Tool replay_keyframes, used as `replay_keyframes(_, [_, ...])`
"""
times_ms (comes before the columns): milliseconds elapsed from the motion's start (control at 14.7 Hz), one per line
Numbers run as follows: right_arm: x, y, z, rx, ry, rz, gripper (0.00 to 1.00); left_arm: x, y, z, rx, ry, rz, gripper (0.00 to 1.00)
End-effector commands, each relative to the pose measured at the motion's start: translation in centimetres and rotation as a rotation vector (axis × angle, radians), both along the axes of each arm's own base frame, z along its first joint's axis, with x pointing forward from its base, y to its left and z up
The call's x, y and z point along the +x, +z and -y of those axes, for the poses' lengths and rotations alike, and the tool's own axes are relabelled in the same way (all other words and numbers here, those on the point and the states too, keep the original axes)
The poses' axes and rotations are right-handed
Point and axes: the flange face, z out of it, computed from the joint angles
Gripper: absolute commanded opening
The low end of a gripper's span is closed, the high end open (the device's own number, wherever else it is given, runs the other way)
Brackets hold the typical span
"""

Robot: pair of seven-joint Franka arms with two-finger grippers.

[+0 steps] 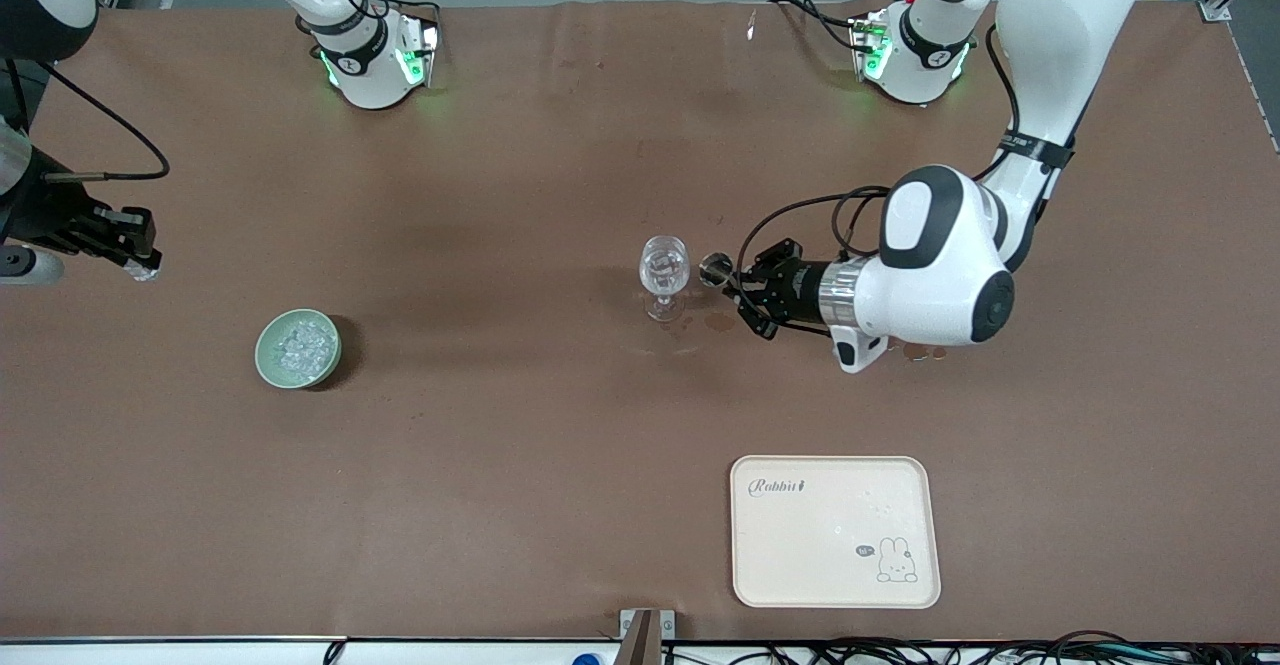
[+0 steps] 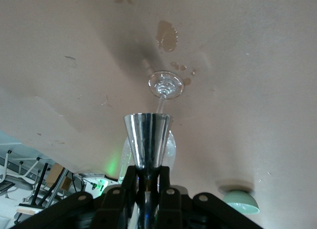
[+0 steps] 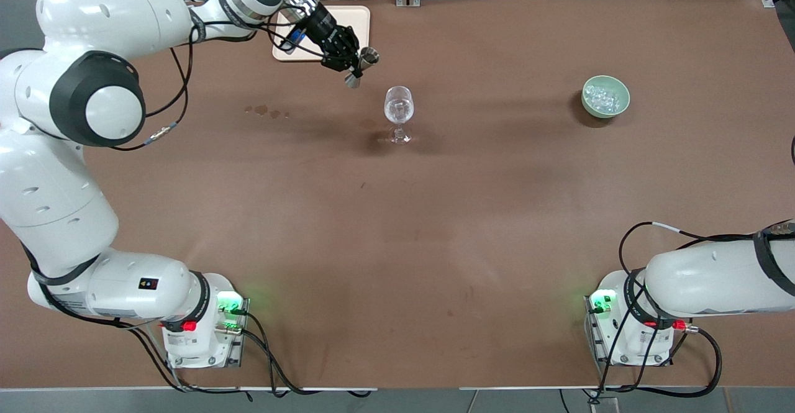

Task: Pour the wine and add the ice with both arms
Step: 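Tilt the jigger with the left gripper to pour into the wine glass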

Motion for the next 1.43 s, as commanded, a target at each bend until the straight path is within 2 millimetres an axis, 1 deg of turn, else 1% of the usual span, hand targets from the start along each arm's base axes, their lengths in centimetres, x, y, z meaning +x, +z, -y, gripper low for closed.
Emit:
replay_keyframes(0, [-1.2,1.1,0.1,-0.009,0.010,0.008,0.02,-0.9,0.8,0.7,0.056,0.009,0.015,0.00])
replay_keyframes(68, [-1.2,1.3,0.1,-0.009,0.010,0.009,0.02,-1.2,0.8,1.1,0.078,0.009,0.016,0.00])
replay_keyframes(136, [-1.2,1.6,0.1,-0.009,0.009,0.014,0.02,-1.7,0.7,2.0,0.104,-0.004,0.019,0.00])
replay_keyframes(204, [-1.3,1.8,0.1,-0.009,0.011,0.009,0.01,-1.9,0.7,2.4,0.124,-0.005,0.019,0.00])
replay_keyframes(340, [-1.6,4.1,0.2,-0.011,-0.004,0.008,0.01,-2.1,0.7,2.6,0.146,0.002,0.016,0.00])
replay_keyframes(408, [-1.9,4.4,0.2,-0.012,-0.005,-0.010,0.00,-2.4,0.7,3.1,0.156,-0.004,0.016,0.00])
replay_keyframes(476, [-1.9,5.2,0.2,-0.012,-0.004,0.002,0.00,-2.8,0.6,3.6,0.179,-0.013,0.021,0.00])
replay_keyframes(612, [-1.6,6.3,0.5,-0.013,-0.003,0.026,0.00,-2.8,0.7,3.6,0.216,-0.008,0.030,0.00])
replay_keyframes(680, [-1.5,6.4,0.7,-0.015,-0.006,0.028,0.00,-2.9,0.7,3.8,0.219,-0.010,0.031,0.00])
replay_keyframes(816, [-1.5,5.8,0.6,-0.013,-0.004,0.011,0.00,-3.5,0.7,4.7,0.228,-0.013,0.026,0.00])
replay_keyframes(952, [-1.4,5.7,0.9,-0.013,-0.010,0.014,0.00,-3.6,0.8,4.7,0.254,-0.011,0.034,0.00])
replay_keyframes(1020, [-1.5,5.7,1.3,-0.012,-0.016,0.017,0.00,-3.8,0.7,5.0,0.266,-0.012,0.035,0.00])
replay_keyframes(1156, [-1.5,5.4,1.4,-0.012,-0.016,0.011,0.00,-4.2,0.8,5.6,0.277,-0.024,0.043,0.00])
replay_keyframes(1224, [-1.6,5.2,1.4,-0.011,-0.016,-0.001,0.00,-4.2,0.8,5.7,0.281,-0.020,0.040,0.00])
replay_keyframes(1292, [-1.6,4.3,1.4,-0.011,-0.018,-0.018,0.00,-4.3,0.8,5.8,0.283,-0.018,0.038,0.00])
replay_keyframes(1360, [-1.7,4.2,1.3,-0.009,-0.016,-0.020,0.00,-4.5,0.9,6.0,0.284,-0.020,0.040,0.00])
